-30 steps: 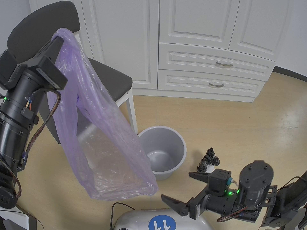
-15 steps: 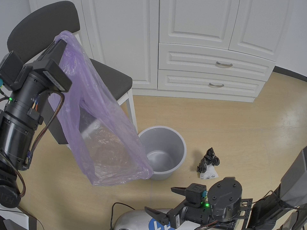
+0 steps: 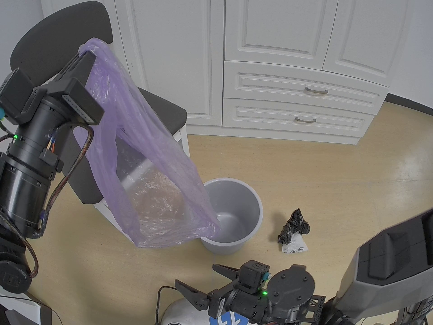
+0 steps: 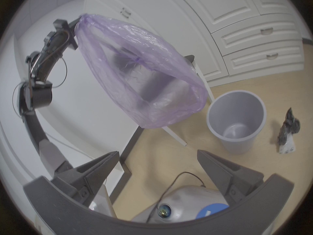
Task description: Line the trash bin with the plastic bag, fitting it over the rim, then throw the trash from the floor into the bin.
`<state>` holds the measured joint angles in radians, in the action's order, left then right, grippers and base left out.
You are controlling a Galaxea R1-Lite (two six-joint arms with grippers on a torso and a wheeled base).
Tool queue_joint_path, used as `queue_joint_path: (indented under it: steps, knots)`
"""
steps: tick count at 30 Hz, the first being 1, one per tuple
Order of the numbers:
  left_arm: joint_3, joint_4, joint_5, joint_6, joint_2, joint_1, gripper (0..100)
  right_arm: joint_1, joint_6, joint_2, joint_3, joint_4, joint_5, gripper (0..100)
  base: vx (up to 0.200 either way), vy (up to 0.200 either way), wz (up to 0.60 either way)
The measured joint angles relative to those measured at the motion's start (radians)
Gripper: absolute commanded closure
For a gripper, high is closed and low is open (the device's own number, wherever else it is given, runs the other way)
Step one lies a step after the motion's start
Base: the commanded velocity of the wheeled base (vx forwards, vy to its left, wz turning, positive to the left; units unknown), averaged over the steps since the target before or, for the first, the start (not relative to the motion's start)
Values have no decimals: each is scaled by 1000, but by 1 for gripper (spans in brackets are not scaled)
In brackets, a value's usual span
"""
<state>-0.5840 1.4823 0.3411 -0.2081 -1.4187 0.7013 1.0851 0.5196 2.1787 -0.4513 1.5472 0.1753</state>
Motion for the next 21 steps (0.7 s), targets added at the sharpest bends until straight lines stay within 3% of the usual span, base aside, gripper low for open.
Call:
queue_joint_path:
  steps: [11,21]
  knots:
    - [-9,24,0,-3,-5,2,100,21,142,91,-131,5,111,0,0,0,0]
    - [-10,31,-1,-6,-2,21,100,-13,154,92,-222,6,187,0,0,0,0]
